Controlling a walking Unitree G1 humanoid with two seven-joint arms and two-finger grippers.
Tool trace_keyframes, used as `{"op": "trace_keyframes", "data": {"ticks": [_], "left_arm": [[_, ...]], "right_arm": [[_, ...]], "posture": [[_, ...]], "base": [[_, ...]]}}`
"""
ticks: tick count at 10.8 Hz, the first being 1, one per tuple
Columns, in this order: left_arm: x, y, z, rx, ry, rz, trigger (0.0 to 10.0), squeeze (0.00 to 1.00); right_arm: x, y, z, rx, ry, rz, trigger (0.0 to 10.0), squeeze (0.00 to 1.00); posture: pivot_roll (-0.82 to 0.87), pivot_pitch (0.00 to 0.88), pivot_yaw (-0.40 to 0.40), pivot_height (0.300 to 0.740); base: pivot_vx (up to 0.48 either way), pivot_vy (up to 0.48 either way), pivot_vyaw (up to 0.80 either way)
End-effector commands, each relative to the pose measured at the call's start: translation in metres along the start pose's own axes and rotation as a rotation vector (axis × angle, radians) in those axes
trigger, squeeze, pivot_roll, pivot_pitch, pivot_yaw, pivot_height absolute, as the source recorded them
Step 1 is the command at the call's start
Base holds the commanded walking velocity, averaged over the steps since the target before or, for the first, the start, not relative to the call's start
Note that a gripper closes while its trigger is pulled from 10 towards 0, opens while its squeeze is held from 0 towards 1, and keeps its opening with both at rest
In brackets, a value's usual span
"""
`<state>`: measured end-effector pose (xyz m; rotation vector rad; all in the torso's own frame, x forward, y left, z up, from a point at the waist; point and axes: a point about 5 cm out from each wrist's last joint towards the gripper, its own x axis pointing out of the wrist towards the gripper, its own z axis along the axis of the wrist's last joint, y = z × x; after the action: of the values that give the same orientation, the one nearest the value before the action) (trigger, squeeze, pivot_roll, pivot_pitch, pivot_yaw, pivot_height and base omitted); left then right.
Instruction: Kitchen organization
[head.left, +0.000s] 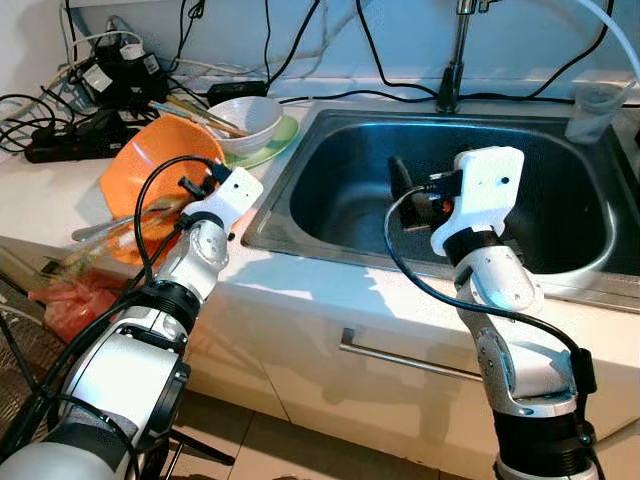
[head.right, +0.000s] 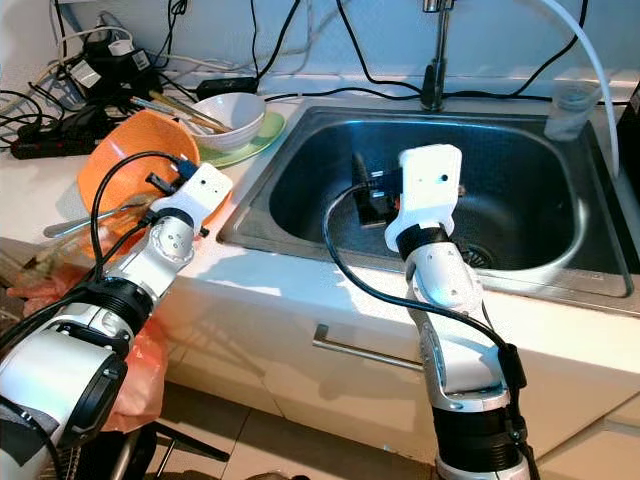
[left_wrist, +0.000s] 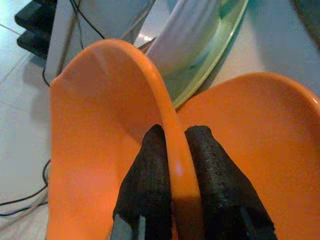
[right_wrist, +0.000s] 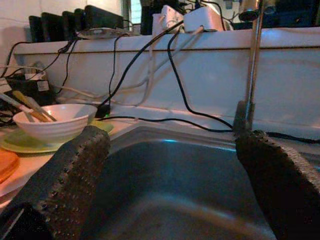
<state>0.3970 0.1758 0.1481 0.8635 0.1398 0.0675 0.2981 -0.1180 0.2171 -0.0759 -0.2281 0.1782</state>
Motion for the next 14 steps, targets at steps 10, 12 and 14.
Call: {"op": "trace_keyframes", "data": {"ticks": [10,12,14], "left_arm": [[-0.001,-0.002,-0.019,-0.098,0.144,-0.225,10.0,0.0],[0.002,0.005,-0.013,-0.132,0.141,-0.234,10.0,0.0],[0.005,0.015,-0.006,-0.171,0.132,-0.24,10.0,0.99]], "right_arm": [[-0.002,0.001,0.006,-0.012,-0.021,0.014,10.0,0.0],[-0.002,0.0,0.007,-0.021,-0.023,0.013,10.0,0.0],[-0.002,0.0,0.007,-0.022,-0.024,0.012,10.0,0.0]], "posture": [[-0.03,0.0,0.132,0.74],[-0.04,0.0,0.133,0.74],[-0.03,0.0,0.132,0.74]], "base": [[0.0,0.0,0.0],[0.0,0.0,0.0],[0.0,0.0,0.0]]}}
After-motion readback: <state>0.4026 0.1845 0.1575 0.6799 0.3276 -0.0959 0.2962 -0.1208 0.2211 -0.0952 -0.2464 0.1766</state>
